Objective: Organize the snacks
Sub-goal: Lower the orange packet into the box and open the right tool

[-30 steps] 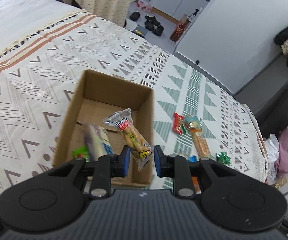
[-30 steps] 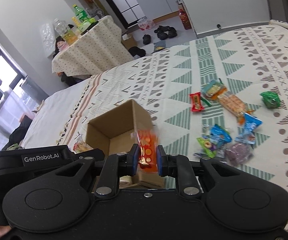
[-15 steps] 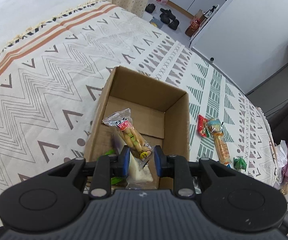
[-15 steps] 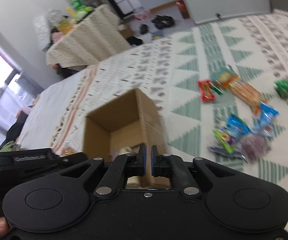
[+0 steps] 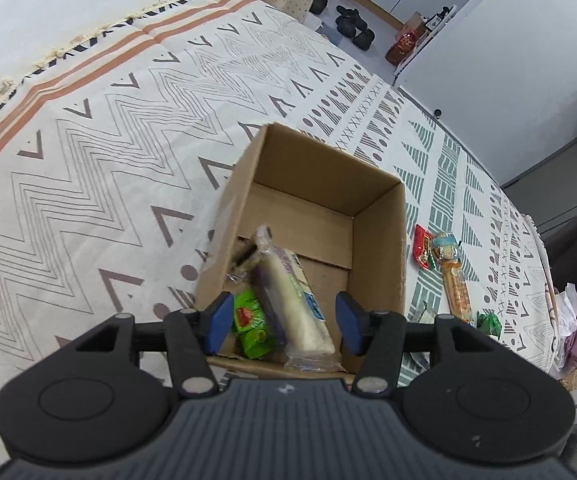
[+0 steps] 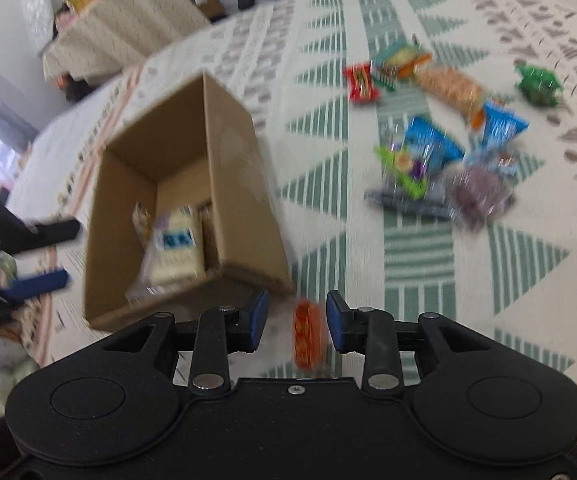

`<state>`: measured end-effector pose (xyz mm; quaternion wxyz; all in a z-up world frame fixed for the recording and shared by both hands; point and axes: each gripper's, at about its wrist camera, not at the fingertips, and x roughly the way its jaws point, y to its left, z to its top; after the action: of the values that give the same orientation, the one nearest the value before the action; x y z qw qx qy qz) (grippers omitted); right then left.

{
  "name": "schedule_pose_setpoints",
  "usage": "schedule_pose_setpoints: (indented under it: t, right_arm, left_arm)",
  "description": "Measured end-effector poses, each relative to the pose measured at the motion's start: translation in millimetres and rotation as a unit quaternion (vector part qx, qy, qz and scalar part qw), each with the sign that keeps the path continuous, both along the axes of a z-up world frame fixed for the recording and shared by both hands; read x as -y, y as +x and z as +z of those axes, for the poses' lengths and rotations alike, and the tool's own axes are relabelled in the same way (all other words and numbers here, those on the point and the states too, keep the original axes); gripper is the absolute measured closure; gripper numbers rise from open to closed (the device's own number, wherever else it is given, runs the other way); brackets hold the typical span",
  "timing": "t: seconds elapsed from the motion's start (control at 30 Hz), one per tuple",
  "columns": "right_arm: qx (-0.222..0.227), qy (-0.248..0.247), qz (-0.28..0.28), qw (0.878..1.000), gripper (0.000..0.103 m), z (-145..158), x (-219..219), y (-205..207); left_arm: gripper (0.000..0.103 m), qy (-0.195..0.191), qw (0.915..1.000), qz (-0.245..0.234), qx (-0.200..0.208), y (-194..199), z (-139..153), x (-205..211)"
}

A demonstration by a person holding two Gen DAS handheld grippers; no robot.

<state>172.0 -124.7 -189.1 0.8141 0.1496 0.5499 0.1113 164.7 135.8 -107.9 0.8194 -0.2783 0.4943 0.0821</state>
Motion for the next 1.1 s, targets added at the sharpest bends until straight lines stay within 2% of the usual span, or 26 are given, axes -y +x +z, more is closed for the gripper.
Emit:
schedule_pose_setpoints:
  t: [0.07, 0.13, 0.27, 0.3, 0.33, 0.37, 0.8, 1.0, 1.1]
  right_arm:
    - [-0.010, -0.007, 0.001, 1.000, 0.070, -10, -6, 0]
    - [-0.019, -0.014, 0.003, 1.000, 0.070, -20, -12, 1]
    - [-0.039, -0.027, 0.008, 0.999, 0.071, -40, -20, 3]
    - [-0.042, -0.030, 0.008, 0.999, 0.073, -44, -20, 3]
    - [-0.039, -0.037, 0.005, 0.999, 0.082, -46, -21, 2]
    - [-0.038, -0.037, 0.005, 0.999, 0.084, -45, -21, 2]
    - [0.026, -0.048, -0.023, 0.998, 0.086, 13, 3, -5]
    - [0.081, -0.016, -0.036, 0.996, 0.086, 54, 6, 7]
    - [0.108, 0.006, -0.023, 0.994, 0.086, 76, -2, 13]
  left_arm:
    - [0.045, 0.006, 1.0000, 0.004, 0.002, -2, 3, -6]
    - [0.037, 0.013, 0.9999, 0.006, 0.003, -5, 7, -10]
    - [0.028, 0.030, 0.9995, 0.006, 0.010, -10, 16, -18]
    - [0.026, 0.035, 0.9993, 0.006, 0.011, -12, 18, -20]
    - [0.025, 0.039, 0.9992, 0.005, 0.012, -12, 19, -21]
    - [0.025, 0.043, 0.9990, 0.004, 0.012, -13, 19, -22]
    - [0.024, 0.061, 0.9980, -0.009, -0.007, -19, 12, -20]
    - [0.016, 0.090, 0.9957, -0.017, -0.012, -24, 16, -16]
    - [0.015, 0.096, 0.9951, -0.020, -0.014, -24, 19, -13]
